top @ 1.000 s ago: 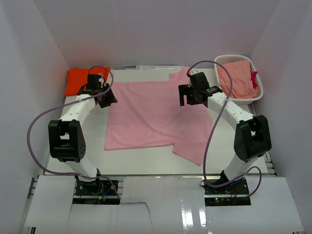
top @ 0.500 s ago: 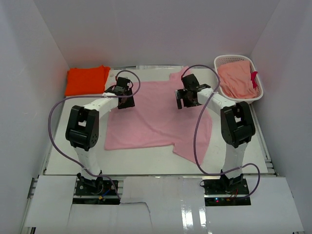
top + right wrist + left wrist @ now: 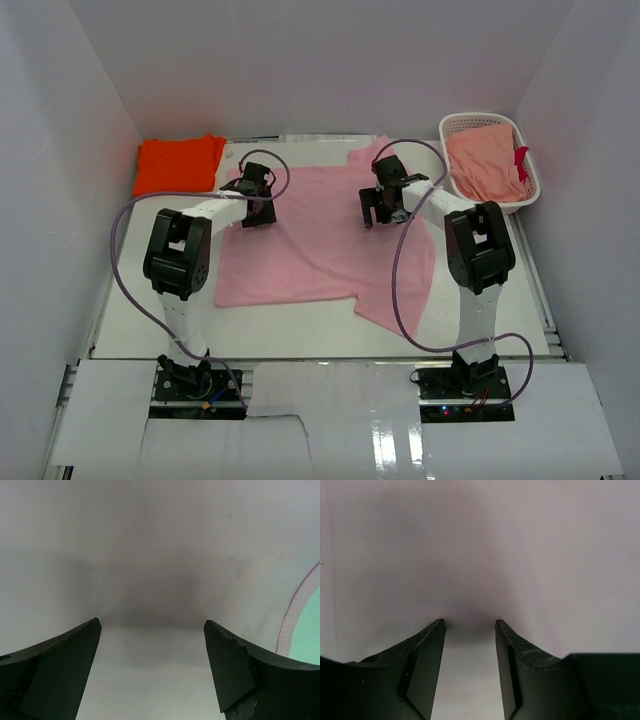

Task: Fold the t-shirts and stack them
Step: Flatten out the tshirt

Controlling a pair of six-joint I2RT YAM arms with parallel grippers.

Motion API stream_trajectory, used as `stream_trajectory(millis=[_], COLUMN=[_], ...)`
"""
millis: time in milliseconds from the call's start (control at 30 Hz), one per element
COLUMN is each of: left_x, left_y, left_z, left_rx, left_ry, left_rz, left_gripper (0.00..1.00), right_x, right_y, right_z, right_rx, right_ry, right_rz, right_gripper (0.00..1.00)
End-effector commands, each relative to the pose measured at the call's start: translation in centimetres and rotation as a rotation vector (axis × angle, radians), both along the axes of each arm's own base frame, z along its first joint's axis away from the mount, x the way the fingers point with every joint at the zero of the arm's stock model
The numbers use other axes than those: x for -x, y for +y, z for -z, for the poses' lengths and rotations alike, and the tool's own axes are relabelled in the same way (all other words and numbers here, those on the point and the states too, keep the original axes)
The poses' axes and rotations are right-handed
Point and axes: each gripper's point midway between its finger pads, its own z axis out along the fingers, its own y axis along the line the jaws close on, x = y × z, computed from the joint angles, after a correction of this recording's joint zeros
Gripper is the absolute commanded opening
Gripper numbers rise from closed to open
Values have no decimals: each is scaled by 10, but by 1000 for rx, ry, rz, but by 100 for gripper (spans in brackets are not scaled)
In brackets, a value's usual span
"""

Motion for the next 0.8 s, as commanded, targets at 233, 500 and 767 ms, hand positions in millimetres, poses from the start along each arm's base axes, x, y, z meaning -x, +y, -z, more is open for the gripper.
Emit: stream_trajectory(millis=[233, 500, 767], left_x=[-9, -11, -22], left_y=[2, 3, 6], left_z=[6, 13, 20], left_rx=[-25, -38, -73], left_ry=[11, 23, 24], left_rz=[-8, -12, -15], left_gripper=[56, 56, 56], right_x=[-18, -28, -43], right_y=[-1, 0, 0], right_z=[4, 16, 21], right_rx=[-52, -51, -59], right_ry=[0, 13, 16], right_rz=[7, 16, 22], right_gripper=[90, 90, 90])
